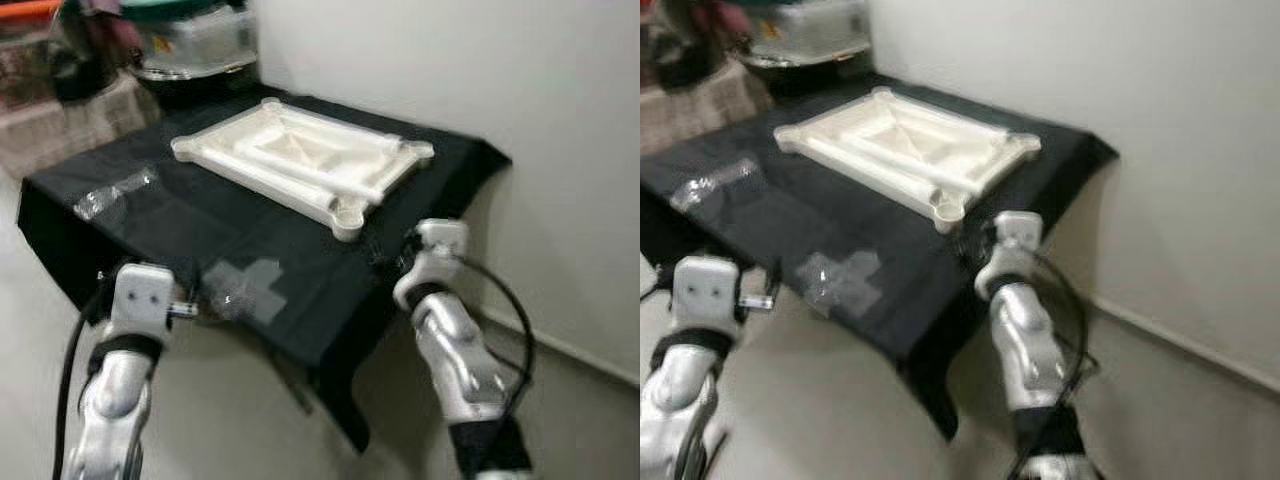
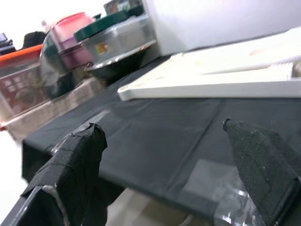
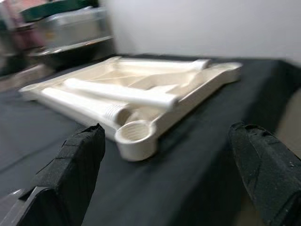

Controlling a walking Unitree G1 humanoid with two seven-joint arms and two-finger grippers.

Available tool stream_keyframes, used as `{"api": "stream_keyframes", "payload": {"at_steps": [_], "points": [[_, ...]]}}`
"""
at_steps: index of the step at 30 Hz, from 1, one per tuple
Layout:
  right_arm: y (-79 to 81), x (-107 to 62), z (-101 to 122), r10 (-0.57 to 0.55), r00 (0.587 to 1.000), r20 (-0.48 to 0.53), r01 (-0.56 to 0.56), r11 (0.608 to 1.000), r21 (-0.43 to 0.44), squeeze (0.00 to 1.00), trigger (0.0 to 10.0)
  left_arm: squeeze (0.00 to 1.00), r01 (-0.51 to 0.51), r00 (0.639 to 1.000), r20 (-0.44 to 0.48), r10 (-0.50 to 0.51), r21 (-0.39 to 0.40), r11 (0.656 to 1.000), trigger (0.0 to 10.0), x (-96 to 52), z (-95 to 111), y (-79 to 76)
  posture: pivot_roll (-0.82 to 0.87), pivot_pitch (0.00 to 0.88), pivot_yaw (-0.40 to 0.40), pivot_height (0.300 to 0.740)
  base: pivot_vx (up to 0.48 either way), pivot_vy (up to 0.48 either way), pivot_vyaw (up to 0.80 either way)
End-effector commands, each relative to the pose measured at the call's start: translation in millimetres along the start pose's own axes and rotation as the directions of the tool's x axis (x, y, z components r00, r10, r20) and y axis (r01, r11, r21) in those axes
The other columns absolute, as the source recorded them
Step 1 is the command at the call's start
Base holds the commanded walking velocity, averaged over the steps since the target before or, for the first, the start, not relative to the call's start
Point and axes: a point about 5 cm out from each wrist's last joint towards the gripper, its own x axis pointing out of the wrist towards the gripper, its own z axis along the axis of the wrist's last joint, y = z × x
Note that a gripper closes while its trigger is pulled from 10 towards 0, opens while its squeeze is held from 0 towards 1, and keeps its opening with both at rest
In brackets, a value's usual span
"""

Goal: Building children table

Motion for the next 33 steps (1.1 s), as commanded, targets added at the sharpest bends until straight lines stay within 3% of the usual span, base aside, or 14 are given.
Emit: {"api": "stream_keyframes", "payload": {"at_steps": [1,9,26,27,33], "points": [[6.8,-0.5,0.7,0.014,1.000,0.015,-0.014,1.000,0.017,0.00,10.0,0.00,0.006,1.000,-0.018,-0.006,0.000,1.000,10.0,-2.1,-5.4,1.5,0.00,0.000,-0.033,0.740,0.000,0.000,-0.79],[9.4,-1.3,0.0,0.031,0.999,0.015,-0.031,1.000,0.004,0.00,10.0,0.00,0.021,0.999,-0.032,-0.021,-0.001,1.000,10.0,-2.9,-8.6,-1.0,-0.01,0.000,-0.031,0.740,0.000,0.079,-0.75],[19.4,1.4,-6.7,0.097,0.995,-0.032,-0.099,0.992,-0.076,0.00,10.0,0.00,0.013,0.999,-0.041,-0.013,0.006,1.000,10.0,-2.0,-11.0,-2.0,0.00,0.000,-0.037,0.740,0.000,0.480,0.00],[21.3,1.9,-7.0,0.110,0.993,-0.038,-0.114,0.987,-0.112,0.00,10.0,0.00,0.012,0.999,-0.038,-0.012,0.005,1.000,10.0,-1.4,-10.2,-2.6,0.00,0.000,-0.037,0.740,0.000,0.480,0.80],[22.9,2.1,-6.9,0.112,0.993,-0.035,-0.115,0.987,-0.110,0.00,10.0,0.00,0.011,0.999,-0.034,-0.010,0.009,1.000,10.0,-1.5,-9.3,-2.3,0.00,0.000,-0.035,0.740,0.000,0.480,0.67]]}}
